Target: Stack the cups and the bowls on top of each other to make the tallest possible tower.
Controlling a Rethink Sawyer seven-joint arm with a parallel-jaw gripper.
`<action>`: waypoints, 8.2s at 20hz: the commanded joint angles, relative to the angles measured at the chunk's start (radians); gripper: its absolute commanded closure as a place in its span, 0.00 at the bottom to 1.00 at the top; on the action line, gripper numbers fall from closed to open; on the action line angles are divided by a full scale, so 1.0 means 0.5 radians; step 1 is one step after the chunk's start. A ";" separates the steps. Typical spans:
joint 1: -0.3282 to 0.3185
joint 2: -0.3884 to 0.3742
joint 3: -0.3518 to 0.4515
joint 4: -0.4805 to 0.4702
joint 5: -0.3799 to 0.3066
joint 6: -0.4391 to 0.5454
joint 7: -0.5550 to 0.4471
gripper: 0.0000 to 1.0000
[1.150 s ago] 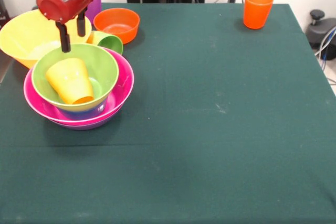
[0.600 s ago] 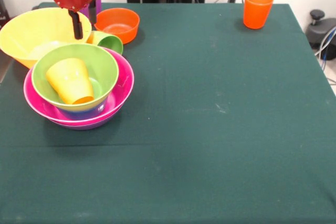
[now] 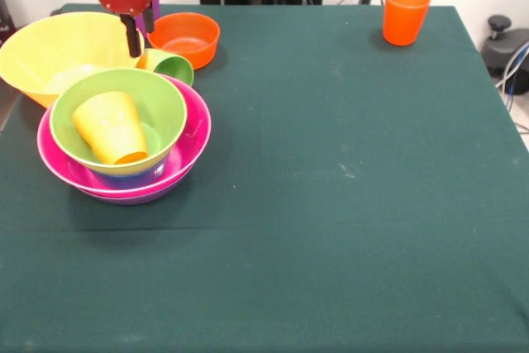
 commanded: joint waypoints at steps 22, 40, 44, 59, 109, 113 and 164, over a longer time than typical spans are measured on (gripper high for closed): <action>-0.190 -0.036 0.753 0.273 -0.721 -0.102 -1.040 0.00; -0.624 -0.666 0.896 0.718 -0.828 0.066 -1.170 0.00; -0.583 -0.544 0.871 0.722 -0.959 -0.080 -1.038 0.00; -0.831 -0.246 1.262 0.663 -1.407 -0.114 -1.386 0.00; -1.410 -0.087 1.706 0.750 -1.719 0.211 -2.300 0.00; -1.369 -0.024 1.661 0.718 -1.801 0.155 -2.286 0.00; -1.424 0.118 1.556 0.641 -2.016 0.107 -2.204 0.00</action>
